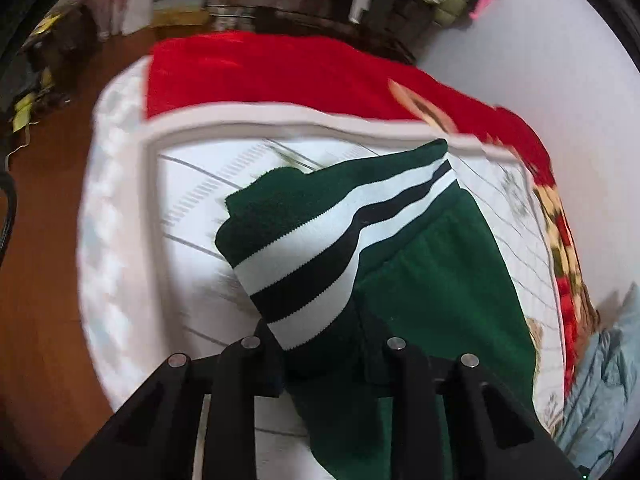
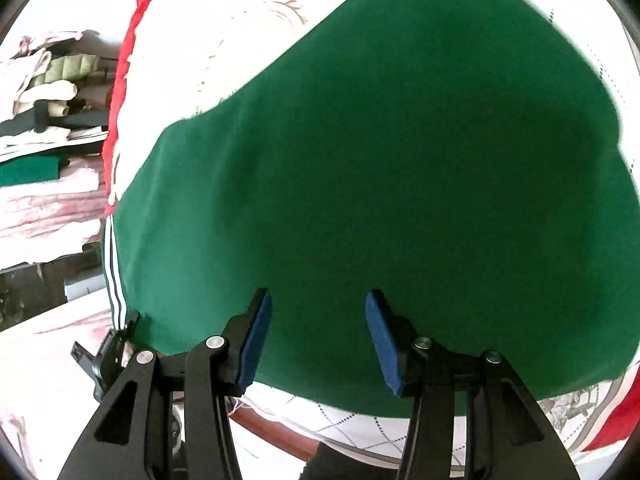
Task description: Fold large clothes
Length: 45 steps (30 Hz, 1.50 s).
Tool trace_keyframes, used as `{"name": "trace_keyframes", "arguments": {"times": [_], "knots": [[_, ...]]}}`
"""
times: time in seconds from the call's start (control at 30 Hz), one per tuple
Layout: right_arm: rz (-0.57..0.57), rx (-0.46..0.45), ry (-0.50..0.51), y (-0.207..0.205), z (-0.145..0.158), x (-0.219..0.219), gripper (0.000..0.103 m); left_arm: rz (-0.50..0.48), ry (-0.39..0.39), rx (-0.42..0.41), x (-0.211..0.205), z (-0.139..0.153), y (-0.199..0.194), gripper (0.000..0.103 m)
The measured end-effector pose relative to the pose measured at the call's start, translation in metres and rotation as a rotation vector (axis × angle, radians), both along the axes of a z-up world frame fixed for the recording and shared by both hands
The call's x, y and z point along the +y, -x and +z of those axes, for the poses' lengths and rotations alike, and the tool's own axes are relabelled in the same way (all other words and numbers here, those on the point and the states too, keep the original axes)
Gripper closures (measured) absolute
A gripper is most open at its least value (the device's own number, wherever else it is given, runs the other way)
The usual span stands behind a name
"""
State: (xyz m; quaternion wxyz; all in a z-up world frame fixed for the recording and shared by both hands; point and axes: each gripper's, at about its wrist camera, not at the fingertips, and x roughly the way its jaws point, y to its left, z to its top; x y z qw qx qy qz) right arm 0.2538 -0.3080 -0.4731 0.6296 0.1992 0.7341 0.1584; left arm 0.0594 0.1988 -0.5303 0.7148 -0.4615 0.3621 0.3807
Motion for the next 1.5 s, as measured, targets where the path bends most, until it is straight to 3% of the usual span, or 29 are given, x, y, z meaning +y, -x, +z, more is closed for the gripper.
{"name": "trace_keyframes", "arguments": {"times": [0.07,0.17,0.2,0.23,0.3,0.37,0.47,0.53,0.6,0.67,0.77,0.8,0.83,0.87,0.97,1.03,1.17,1.23,1.3,1.37,1.43,1.5], "knots": [[0.000,-0.014,0.020,-0.001,0.004,-0.008,0.052,0.022,0.036,-0.005,0.008,-0.010,0.017,0.079],[-0.025,0.011,0.206,-0.003,-0.016,-0.020,0.055,0.007,0.093,-0.015,0.010,-0.027,0.025,0.068],[-0.046,0.040,0.274,-0.003,-0.029,-0.029,0.075,-0.002,0.093,-0.006,0.008,-0.031,0.024,0.061],[-0.088,0.078,0.308,-0.002,-0.047,-0.042,0.101,-0.014,0.104,0.010,0.007,-0.037,0.020,0.056],[-0.161,0.146,0.298,-0.002,-0.066,-0.060,0.103,-0.022,0.127,0.036,0.004,-0.045,0.013,0.045],[-0.142,0.164,0.300,-0.010,-0.055,-0.059,0.103,-0.025,0.125,0.041,0.001,-0.047,0.008,0.037],[-0.110,0.066,0.253,-0.023,-0.015,-0.052,0.089,-0.022,0.119,0.060,-0.001,-0.044,0.000,0.035],[-0.095,-0.055,0.224,-0.039,0.022,-0.048,0.047,-0.017,0.124,0.057,0.000,-0.042,0.006,0.035],[-0.083,-0.169,0.247,-0.056,0.044,-0.046,0.028,-0.008,0.125,0.063,-0.002,-0.034,0.004,0.035],[-0.057,-0.209,0.303,-0.077,0.042,-0.044,0.027,-0.013,0.105,0.086,-0.005,-0.029,0.014,0.035],[-0.054,-0.142,0.311,-0.106,0.003,-0.047,0.027,-0.056,0.074,0.132,-0.009,-0.030,0.014,0.035],[-0.045,-0.089,0.267,-0.114,-0.017,-0.044,0.033,-0.063,0.075,0.143,-0.009,-0.033,0.013,0.035],[-0.044,-0.071,0.240,-0.112,-0.025,-0.046,0.075,-0.067,0.084,0.149,-0.008,-0.037,0.012,0.035],[-0.034,-0.061,0.231,-0.112,-0.029,-0.041,0.087,-0.070,0.091,0.150,-0.007,-0.040,0.008,0.035],[-0.096,-0.238,0.289,-0.103,0.012,-0.038,0.095,-0.088,0.078,0.168,-0.003,-0.043,0.000,0.021],[-0.189,-0.277,0.292,-0.093,0.029,-0.052,0.096,-0.087,0.069,0.170,-0.002,-0.042,-0.002,0.020],[-0.242,-0.122,0.382,-0.093,-0.008,-0.063,0.096,-0.069,0.100,0.158,0.003,-0.043,0.001,0.018],[-0.144,-0.071,0.434,-0.095,-0.022,-0.056,0.095,-0.055,0.110,0.176,0.005,-0.036,0.005,0.018],[-0.126,-0.082,0.450,-0.097,-0.004,-0.055,0.087,-0.050,0.097,0.207,0.005,-0.018,0.009,0.018],[-0.113,-0.106,0.457,-0.094,0.023,-0.052,0.077,-0.059,0.033,0.222,0.007,0.012,0.008,0.018],[-0.108,-0.160,0.458,-0.090,0.049,-0.046,0.043,-0.095,-0.030,0.231,0.012,0.035,-0.002,0.018],[-0.096,-0.233,0.460,-0.084,0.074,-0.032,0.037,-0.146,-0.084,0.232,0.025,0.048,-0.027,0.018]]}}
